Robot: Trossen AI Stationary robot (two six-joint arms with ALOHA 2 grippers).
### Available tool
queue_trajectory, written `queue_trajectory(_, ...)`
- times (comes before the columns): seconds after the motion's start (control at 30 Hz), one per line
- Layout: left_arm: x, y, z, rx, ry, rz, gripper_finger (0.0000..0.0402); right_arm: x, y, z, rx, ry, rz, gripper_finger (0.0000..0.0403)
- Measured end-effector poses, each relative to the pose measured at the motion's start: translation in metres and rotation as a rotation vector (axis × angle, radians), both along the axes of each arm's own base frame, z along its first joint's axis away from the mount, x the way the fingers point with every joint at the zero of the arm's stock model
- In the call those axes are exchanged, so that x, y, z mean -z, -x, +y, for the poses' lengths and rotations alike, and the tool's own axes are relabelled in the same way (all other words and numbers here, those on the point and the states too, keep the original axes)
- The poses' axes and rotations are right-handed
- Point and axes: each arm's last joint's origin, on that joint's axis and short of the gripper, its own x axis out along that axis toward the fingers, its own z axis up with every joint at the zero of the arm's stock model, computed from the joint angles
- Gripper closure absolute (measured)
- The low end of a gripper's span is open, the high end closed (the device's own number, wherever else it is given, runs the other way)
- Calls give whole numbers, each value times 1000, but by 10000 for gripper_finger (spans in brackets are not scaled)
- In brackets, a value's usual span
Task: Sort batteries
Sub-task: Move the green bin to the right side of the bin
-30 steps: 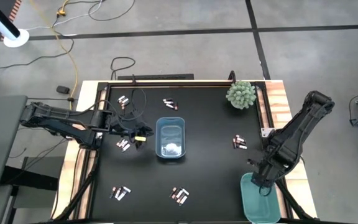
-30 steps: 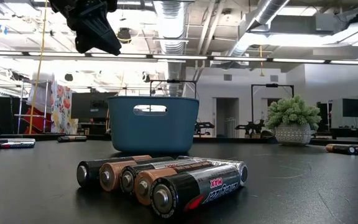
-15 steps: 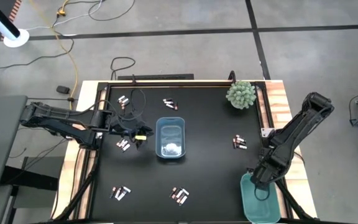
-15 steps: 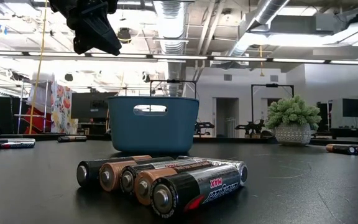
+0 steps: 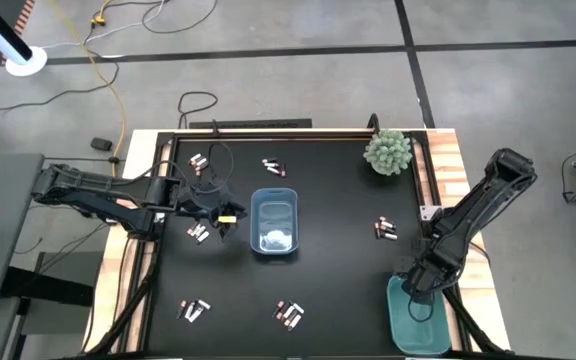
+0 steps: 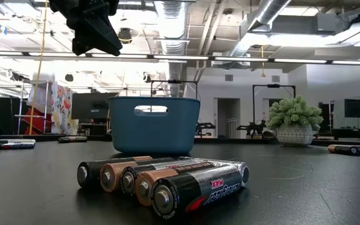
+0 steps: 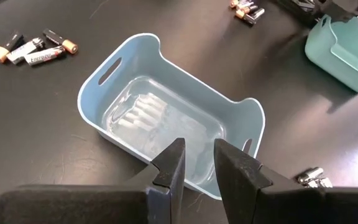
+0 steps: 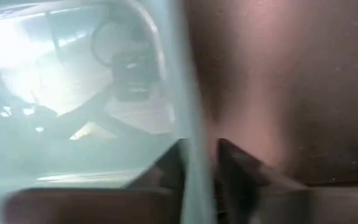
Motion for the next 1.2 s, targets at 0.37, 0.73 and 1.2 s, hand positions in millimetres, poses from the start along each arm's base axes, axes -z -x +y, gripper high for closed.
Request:
queue_trajectory(0.37, 1, 0, 4, -10, 52, 3, 322, -40, -21, -9, 64, -25, -32, 399)
queue_trajectory(0.73, 1, 0, 24, 104, -168, 57, 322, -124, -79, -84, 55, -51, -276, 402)
queue_trajectory(1.2, -15, 41, 85, 67, -311, 91, 322, -113, -208, -192, -127, 68, -155, 403)
